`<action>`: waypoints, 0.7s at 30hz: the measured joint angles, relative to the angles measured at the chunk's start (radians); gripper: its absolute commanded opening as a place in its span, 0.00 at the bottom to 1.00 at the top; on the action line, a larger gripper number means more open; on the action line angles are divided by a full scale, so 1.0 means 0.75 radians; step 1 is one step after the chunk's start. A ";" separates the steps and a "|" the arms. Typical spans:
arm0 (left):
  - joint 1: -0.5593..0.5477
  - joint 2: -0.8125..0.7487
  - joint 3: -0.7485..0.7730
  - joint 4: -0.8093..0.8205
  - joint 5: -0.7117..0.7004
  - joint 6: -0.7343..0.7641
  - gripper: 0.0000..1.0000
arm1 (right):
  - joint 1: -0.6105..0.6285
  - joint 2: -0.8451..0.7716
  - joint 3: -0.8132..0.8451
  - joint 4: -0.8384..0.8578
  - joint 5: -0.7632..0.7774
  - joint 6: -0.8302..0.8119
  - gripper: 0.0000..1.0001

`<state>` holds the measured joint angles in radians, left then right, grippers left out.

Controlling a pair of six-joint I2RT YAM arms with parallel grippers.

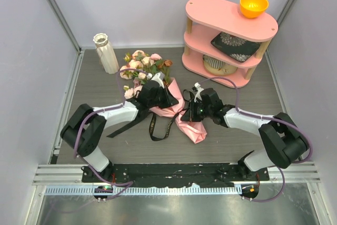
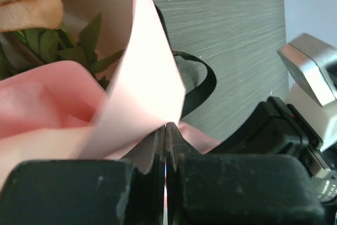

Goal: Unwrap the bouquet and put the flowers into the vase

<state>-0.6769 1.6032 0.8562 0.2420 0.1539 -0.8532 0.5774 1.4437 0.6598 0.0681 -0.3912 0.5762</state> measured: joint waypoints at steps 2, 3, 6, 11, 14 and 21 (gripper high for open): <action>0.020 0.049 0.000 0.025 0.029 -0.001 0.00 | 0.002 0.002 -0.026 0.009 0.017 0.002 0.01; 0.028 0.069 0.000 0.031 0.037 0.005 0.00 | 0.002 0.002 -0.043 0.019 0.027 0.004 0.01; 0.042 0.088 -0.003 0.033 0.039 0.037 0.00 | 0.003 0.009 -0.085 0.063 0.053 0.015 0.01; 0.042 0.087 -0.017 0.042 0.030 0.117 0.00 | 0.005 0.033 -0.113 0.129 0.065 0.044 0.01; 0.043 0.087 -0.045 0.068 0.024 0.144 0.00 | 0.009 0.045 -0.116 0.146 0.066 0.058 0.01; 0.047 0.094 -0.057 0.089 0.024 0.172 0.00 | 0.044 -0.013 -0.108 0.089 0.141 0.050 0.05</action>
<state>-0.6418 1.6733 0.8135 0.3088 0.1719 -0.7238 0.6102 1.4338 0.5785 0.1345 -0.2852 0.6136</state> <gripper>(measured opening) 0.012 0.031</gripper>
